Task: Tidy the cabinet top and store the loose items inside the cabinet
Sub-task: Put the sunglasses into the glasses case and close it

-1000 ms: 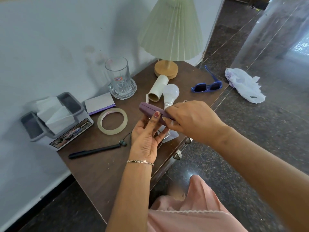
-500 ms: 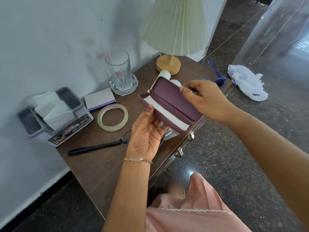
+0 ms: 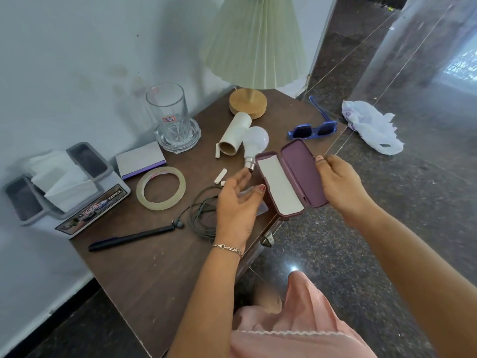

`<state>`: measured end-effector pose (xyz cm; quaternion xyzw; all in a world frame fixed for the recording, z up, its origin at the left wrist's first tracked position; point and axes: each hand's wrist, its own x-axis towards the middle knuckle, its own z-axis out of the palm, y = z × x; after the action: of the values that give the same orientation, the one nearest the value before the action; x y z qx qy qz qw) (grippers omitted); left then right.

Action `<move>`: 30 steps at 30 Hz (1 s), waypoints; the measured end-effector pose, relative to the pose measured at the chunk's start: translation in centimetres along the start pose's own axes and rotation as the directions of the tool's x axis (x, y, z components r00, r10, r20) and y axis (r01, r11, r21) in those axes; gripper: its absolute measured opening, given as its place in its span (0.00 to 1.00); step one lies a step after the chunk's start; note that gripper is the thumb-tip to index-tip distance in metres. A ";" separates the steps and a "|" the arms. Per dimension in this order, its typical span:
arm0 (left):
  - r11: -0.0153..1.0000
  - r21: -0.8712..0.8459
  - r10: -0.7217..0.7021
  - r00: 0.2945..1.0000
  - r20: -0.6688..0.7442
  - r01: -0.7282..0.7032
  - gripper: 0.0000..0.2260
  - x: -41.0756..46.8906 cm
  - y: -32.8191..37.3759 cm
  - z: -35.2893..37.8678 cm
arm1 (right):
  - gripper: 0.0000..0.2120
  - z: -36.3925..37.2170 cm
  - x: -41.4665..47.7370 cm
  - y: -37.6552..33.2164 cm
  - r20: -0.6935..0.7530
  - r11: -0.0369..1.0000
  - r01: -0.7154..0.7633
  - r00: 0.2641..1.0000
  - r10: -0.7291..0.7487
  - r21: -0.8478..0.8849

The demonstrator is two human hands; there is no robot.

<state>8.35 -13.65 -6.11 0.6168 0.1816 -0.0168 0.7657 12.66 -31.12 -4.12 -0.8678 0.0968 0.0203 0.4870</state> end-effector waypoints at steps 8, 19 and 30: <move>0.983 0.141 0.114 0.993 0.021 -0.116 0.17 -0.3 -0.1 0.8 | 0.14 1.2 1.5 0.7 -0.156 0.997 -0.071 0.985 0.073 0.016; 0.978 0.170 0.122 0.992 0.013 -0.122 0.14 -0.2 -0.3 0.8 | 0.17 3.3 3.5 0.7 -0.151 0.991 -0.111 0.981 0.121 0.070; 0.977 0.168 0.134 0.991 -0.001 -0.131 0.13 -0.5 0.0 1.2 | 0.17 2.9 3.6 2.0 -0.162 0.989 -0.139 0.976 0.147 0.056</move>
<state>8.15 -14.88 -5.78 0.6898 0.1428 0.0230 0.7094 15.99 -30.22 -7.83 -0.8463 0.1996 -0.0192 0.4935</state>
